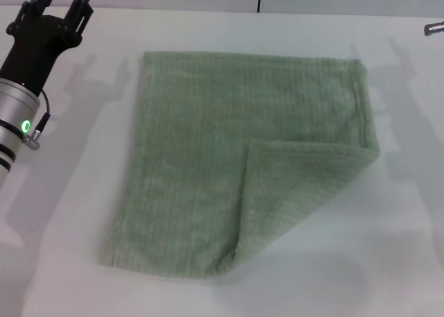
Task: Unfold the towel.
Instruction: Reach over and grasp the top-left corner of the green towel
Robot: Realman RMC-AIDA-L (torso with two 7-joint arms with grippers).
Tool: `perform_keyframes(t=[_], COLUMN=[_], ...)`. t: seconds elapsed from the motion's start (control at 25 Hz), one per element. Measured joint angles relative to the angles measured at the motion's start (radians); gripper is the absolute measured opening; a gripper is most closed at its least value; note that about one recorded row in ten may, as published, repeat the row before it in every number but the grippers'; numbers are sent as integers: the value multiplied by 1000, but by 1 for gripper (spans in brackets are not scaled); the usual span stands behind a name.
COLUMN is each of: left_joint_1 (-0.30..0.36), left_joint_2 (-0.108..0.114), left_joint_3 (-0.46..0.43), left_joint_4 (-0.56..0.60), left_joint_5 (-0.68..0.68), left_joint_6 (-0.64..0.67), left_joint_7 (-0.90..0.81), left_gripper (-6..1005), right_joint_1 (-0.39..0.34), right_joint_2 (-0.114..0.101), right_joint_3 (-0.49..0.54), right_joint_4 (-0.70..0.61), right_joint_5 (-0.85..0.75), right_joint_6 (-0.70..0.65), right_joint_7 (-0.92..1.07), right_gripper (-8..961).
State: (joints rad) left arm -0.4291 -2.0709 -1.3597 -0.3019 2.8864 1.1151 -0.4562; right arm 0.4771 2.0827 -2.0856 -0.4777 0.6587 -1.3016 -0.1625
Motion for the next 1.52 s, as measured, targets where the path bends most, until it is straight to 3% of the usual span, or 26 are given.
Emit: perform_keyframes(t=[0.68,1.04,1.28,1.36,1.52], left_joint_1=[-6,-38,-79,-92,-119], left_joint_2=[0,0,1,1,0], left_joint_3=[50,98,185,197,209], left_joint_4=[4,5,-5,-6,-12], left_joint_5=[1,1,1,1,1], left_joint_6=[-11,-95,-209,-248,-333], left_joint_7=[8,10,0,-2,-15], left_gripper=[663,642,402,199,65], right_joint_1=[-4,0,2,3,9], right_joint_2=[5,4,3,3,1], right_joint_3=[-5,-1,-4,-4,-5], right_joint_4=[2,10,11,11,3], right_joint_5=[1,0,-1,-1,-4], right_joint_6=[12,13,18,22,61], right_joint_7=[22,82,83,83,93], right_gripper=[749,748,749,749,749])
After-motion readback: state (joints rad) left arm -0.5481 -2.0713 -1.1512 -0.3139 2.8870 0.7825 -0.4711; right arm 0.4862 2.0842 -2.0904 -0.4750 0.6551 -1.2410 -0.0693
